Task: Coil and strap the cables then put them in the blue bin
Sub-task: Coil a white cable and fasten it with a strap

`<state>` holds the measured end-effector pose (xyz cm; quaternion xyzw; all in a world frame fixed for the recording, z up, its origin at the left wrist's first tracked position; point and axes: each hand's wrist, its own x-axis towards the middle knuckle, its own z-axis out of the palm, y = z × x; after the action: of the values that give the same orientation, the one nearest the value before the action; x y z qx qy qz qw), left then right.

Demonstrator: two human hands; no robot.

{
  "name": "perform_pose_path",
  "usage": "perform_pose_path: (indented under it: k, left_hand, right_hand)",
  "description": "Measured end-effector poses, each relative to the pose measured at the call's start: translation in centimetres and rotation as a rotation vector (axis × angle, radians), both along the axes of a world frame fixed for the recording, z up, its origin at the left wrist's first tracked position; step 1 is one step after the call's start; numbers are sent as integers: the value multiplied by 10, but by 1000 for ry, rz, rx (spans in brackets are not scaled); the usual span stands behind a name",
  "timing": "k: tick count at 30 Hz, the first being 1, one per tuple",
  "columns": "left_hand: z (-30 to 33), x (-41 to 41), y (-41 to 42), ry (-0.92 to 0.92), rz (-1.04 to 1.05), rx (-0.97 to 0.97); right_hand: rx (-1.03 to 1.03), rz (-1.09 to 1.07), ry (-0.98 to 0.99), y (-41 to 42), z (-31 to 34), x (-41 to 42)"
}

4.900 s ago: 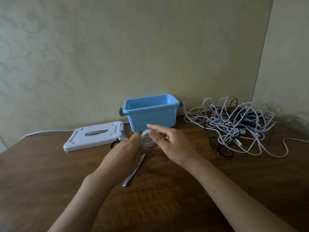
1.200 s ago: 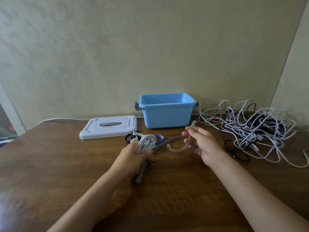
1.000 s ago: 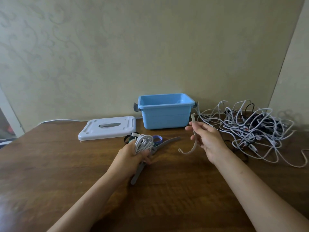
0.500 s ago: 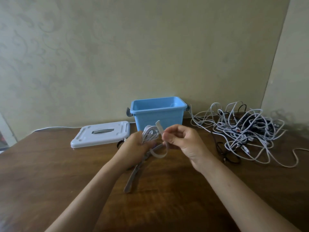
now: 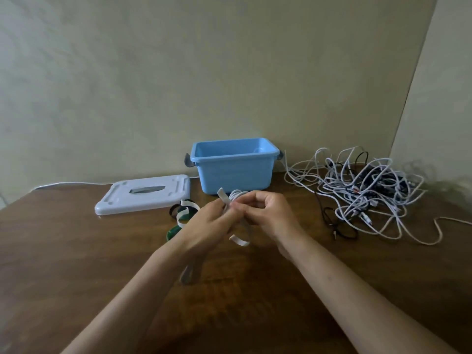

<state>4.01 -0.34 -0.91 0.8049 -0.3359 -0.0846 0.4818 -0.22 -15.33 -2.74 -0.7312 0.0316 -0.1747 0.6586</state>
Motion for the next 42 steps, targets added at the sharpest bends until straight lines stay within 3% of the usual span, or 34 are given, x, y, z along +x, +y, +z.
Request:
perform_pose_path:
  k: [2,9,15,20,24,32,42]
  left_hand:
    - [-1,0,1,164,79,-92]
    - [-9,9,-3,-52,264,-95]
    - [-7,16,5,-11,310,-134]
    - [-5,13,7,24,253,-188]
    - [-4,4,5,-19,139,-152]
    - [-1,-4,7,27,-76,-50]
    - [-14,-1,2,-112,-31,66]
  right_hand:
    - [-23,9,5,1,0,0]
    - [-59,62,-28,3,-5,5]
    - [-310,36,58,-4,-1,2]
    - [-399,34,151,-7,-3,2]
    - [-318,132,247,-20,-1,-1]
    - [64,236,185,-44,9,-5]
    - [-85,110,129,-32,11,-4]
